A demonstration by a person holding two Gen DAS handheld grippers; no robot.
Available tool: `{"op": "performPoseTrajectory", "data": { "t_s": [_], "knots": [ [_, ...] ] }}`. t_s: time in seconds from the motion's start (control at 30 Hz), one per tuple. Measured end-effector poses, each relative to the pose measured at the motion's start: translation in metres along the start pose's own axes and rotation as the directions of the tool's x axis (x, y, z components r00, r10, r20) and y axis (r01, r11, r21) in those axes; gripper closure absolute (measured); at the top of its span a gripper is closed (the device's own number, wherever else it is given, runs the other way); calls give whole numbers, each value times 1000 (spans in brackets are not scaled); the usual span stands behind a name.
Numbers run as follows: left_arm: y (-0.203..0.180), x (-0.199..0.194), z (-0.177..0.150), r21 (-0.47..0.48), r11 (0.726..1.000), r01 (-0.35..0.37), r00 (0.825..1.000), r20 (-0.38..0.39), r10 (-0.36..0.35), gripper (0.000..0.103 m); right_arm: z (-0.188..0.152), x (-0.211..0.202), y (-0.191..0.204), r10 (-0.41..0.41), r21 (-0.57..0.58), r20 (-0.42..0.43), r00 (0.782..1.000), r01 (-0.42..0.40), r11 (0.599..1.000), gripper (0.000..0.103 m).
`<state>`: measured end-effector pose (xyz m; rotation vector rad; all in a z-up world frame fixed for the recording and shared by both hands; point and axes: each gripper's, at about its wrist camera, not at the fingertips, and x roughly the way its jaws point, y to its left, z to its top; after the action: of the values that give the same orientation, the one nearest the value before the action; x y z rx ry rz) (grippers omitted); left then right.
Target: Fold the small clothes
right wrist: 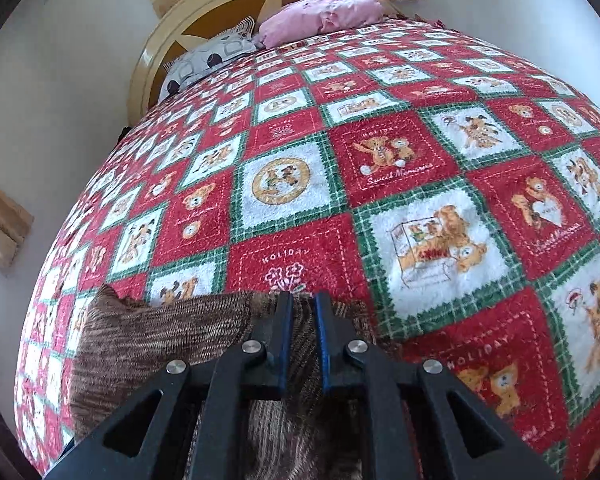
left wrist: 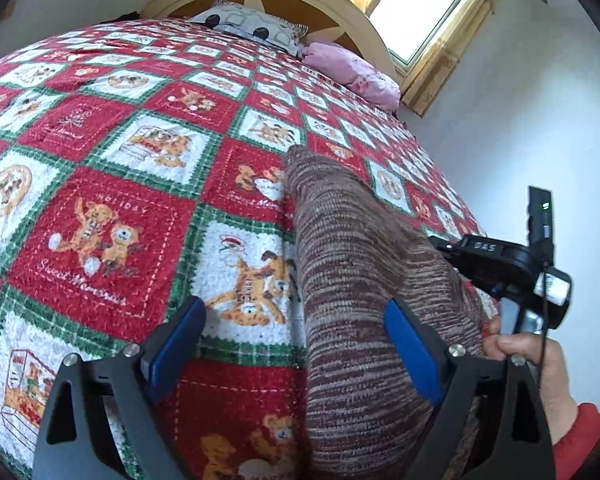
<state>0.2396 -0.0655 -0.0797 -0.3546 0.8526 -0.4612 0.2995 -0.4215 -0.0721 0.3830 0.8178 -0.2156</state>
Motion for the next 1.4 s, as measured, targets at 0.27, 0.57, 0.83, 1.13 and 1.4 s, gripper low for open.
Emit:
{"op": "performPoseTrajectory", "data": {
  "t_s": [0.27, 0.57, 0.83, 1.13, 1.4],
  "knots": [
    [-1, 1, -1, 19, 1000, -20, 1000, -4, 20, 9, -42, -78, 34, 1, -275, 70, 998, 18, 961, 93],
    [-3, 3, -1, 40, 999, -33, 999, -13, 34, 9, -83, -70, -35, 73, -82, -4, 997, -73, 994, 89],
    [-6, 4, -3, 74, 996, -51, 998, -27, 53, 8, -115, -135, -44, 69, -7, 97, 993, -69, 998, 89],
    [-21, -4, -18, 186, 969, -163, 984, -39, 173, 3, -150, -129, -1, 54, -168, 31, 998, -48, 985, 87],
    [-18, -9, -22, 198, 965, -175, 981, -48, 188, 0, -174, -135, -19, 114, -121, 53, 992, -107, 987, 87]
  ]
}}
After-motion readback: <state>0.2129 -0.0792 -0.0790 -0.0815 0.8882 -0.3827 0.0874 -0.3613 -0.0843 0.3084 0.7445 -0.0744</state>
